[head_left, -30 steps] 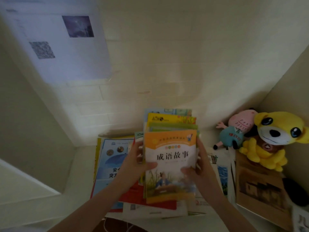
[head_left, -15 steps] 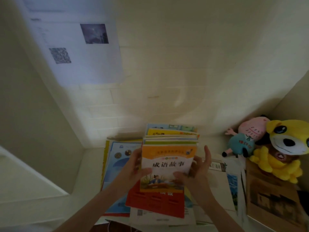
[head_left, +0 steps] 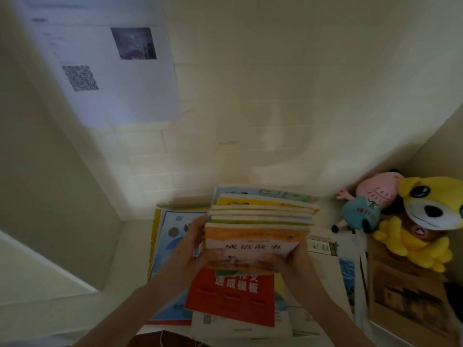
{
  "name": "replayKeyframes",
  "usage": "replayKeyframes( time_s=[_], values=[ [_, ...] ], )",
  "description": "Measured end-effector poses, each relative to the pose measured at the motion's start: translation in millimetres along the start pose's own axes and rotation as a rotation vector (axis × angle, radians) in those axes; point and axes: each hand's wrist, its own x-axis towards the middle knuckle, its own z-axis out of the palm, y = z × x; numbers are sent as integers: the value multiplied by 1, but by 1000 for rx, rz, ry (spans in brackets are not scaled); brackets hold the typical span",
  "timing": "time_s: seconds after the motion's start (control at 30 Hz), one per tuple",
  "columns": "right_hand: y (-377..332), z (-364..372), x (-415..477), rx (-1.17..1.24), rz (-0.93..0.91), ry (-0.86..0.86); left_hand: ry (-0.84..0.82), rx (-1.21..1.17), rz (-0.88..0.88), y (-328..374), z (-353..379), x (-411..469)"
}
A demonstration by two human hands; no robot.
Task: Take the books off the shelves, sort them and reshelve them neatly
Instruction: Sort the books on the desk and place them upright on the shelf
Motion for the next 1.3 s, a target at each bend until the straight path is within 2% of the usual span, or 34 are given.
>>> replayKeyframes(
  time_s=[0.13,0.3,0.4,0.57,0.83,1.07,1.23,1.3],
  values=[
    [-5,2,-2,-100,14,-104,-70,48,-78,-21,1,-8],
    [9,4,-2,-80,16,-83,-137,85,-124,-30,12,-12],
    [6,9,-1,-88,-20,-51,-89,-2,-126,-21,19,-7],
    [13,12,2,-68,-166,-12,12,126,-3,-20,22,-5],
    [14,11,0,-96,-365,46,89,239,-41,-32,8,-4],
    [29,27,-7,-244,-289,9,65,330,-143,-38,24,-8],
    [21,22,-7,-217,-299,17,88,406,17,-41,16,-5],
    [17,20,-2,-210,-346,57,88,432,133,-42,10,-1]
  ],
)
